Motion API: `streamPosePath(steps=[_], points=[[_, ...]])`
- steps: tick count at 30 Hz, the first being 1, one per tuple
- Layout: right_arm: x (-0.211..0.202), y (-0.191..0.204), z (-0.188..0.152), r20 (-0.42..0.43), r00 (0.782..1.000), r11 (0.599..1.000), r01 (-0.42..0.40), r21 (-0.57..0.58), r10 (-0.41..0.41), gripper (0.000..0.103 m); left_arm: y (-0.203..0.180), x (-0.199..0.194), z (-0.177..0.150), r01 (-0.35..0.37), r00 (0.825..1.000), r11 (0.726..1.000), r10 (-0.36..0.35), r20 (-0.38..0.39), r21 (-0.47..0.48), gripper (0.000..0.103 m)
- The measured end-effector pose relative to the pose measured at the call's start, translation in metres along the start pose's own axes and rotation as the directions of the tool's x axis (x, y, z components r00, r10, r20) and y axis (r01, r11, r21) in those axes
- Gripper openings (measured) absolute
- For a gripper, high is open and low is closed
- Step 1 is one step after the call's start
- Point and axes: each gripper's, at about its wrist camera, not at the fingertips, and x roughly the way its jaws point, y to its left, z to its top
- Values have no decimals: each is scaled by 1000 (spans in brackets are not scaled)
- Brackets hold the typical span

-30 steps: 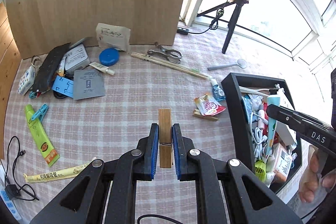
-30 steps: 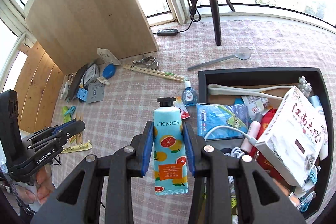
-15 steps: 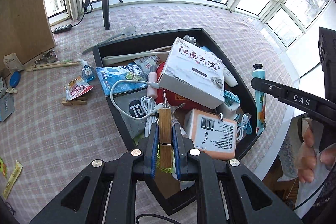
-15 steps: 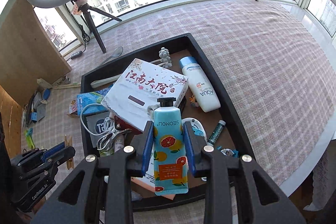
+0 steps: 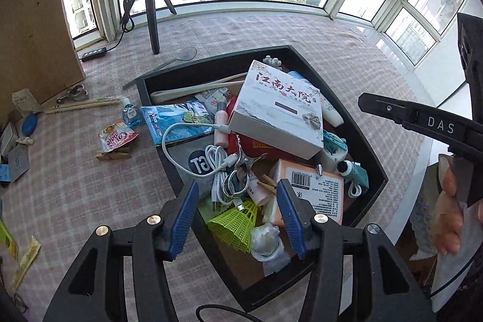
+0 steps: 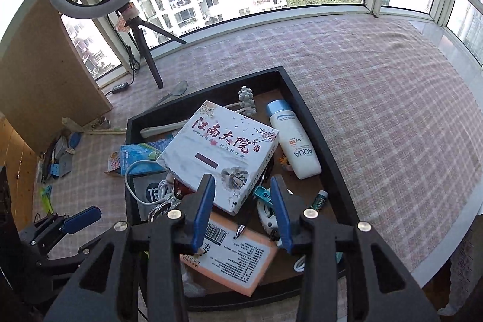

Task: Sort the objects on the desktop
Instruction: 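Place the hand cream tube and clothespin into the black tray with both grippers, then grasp the green tube with the left gripper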

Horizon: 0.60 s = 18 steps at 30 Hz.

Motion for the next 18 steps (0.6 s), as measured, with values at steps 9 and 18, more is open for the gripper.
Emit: streamPosePath(steps=[9,18], points=[[25,71,-3,-50,995,992,-90,-86,85,38,81,-22,-24,-84,996,986,86,7,-143,50],[44,162,-9,-96,980,963,-191,-190,176,39,186,-53,-63,-169,984,922,178,-6,-348,50]])
